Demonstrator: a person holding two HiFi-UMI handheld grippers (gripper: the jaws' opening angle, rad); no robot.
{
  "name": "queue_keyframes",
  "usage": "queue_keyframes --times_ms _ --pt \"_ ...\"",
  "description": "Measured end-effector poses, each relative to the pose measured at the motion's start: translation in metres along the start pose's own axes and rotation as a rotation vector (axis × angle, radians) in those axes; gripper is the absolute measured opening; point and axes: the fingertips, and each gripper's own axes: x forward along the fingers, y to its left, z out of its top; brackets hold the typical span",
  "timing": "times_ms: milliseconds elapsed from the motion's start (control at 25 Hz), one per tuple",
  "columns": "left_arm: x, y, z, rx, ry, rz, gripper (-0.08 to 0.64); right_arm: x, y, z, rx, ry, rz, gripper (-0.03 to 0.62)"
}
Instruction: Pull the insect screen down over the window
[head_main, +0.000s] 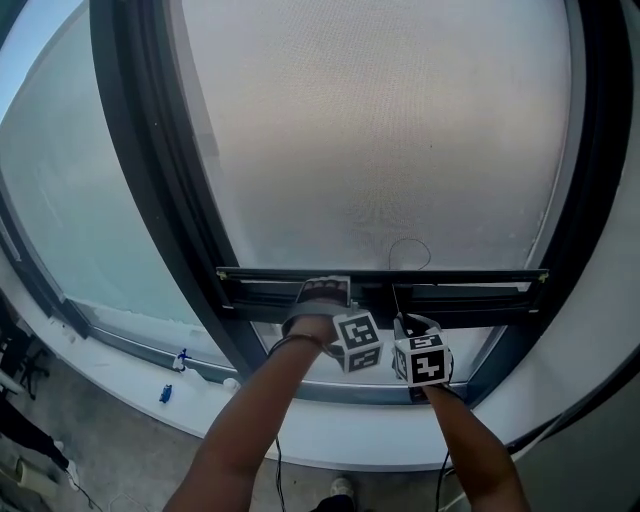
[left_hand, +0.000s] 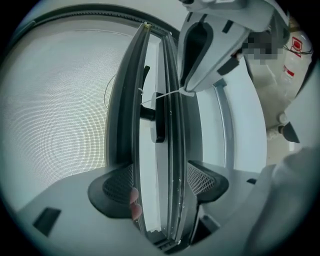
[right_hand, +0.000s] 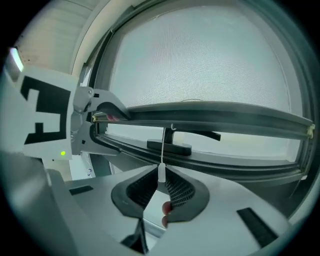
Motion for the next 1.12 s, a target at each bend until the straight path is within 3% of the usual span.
queue_keyframes --times_ms 440,1120 --pt "0.0 -0.002 -0.001 -0.015 0.02 -0.016 0.334 -0.035 0.018 -0.106 0.093 0.09 -0.025 0.049" --pt "-0.001 0.0 0.001 -0.046 0.022 -0.025 0.335 -0.03 0.06 -0.25 0.073 0.34 -0.009 0.049"
